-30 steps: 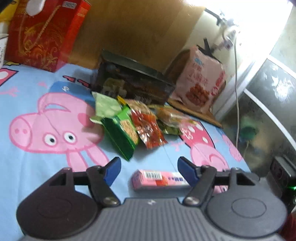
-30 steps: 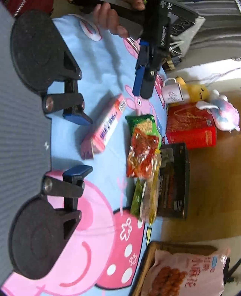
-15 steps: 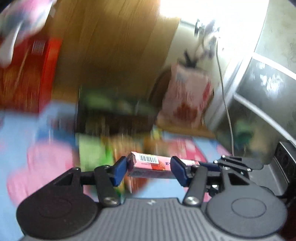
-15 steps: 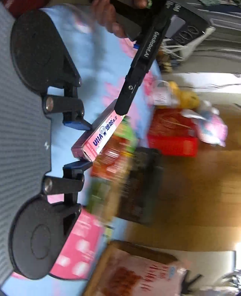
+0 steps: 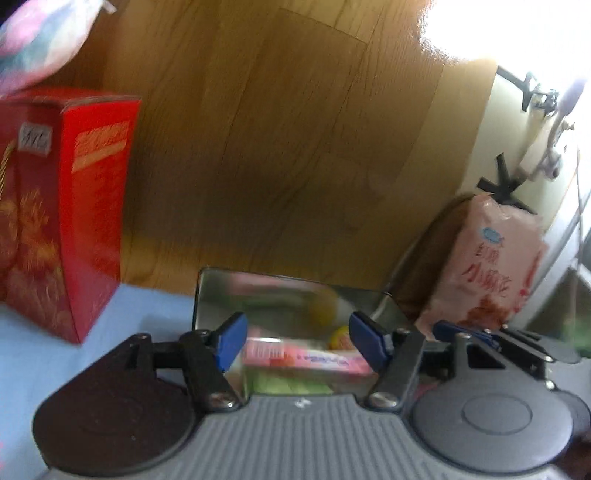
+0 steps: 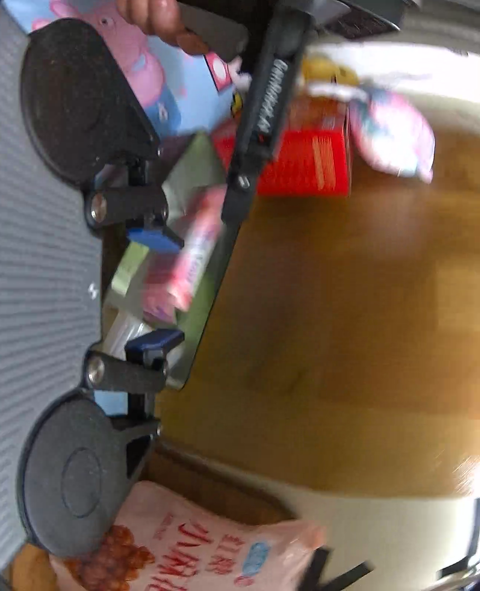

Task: Organize snacks
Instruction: 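Lower the pink candy box into the tin box and release it, then grasp the clear-wrapped round pastry with the left tool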

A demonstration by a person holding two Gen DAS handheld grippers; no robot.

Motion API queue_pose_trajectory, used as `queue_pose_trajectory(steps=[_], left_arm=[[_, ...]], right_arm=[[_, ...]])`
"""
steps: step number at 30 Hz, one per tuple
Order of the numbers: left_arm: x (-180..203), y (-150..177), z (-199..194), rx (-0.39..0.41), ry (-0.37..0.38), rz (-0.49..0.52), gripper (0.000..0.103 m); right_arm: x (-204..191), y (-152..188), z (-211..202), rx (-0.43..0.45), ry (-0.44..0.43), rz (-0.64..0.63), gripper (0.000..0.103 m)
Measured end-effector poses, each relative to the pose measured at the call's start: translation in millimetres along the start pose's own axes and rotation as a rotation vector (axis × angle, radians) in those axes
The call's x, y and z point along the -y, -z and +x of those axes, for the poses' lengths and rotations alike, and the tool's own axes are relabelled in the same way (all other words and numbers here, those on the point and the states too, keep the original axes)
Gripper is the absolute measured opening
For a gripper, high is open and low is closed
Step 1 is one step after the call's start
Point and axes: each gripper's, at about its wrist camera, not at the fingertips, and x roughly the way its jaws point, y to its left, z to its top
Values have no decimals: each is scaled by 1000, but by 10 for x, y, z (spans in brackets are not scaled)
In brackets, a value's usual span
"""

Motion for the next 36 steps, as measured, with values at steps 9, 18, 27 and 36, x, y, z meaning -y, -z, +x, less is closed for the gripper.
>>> queue_pose_trajectory(steps=[9, 18, 27, 36], left_arm=[[684, 710, 34, -163, 238, -49, 61], [1435, 1239, 542, -288, 211, -74, 40], [1779, 1528, -293, -236, 218, 43, 40], [1511, 1851, -659, -301, 169, 33, 55]], right_arm=[[623, 775, -441, -103, -72, 434, 59], [432, 1105, -961, -68, -169, 543, 25], [-4, 1451, -1732, -13, -246, 452, 26], [-423, 1626, -1859, -110, -295, 312, 41]])
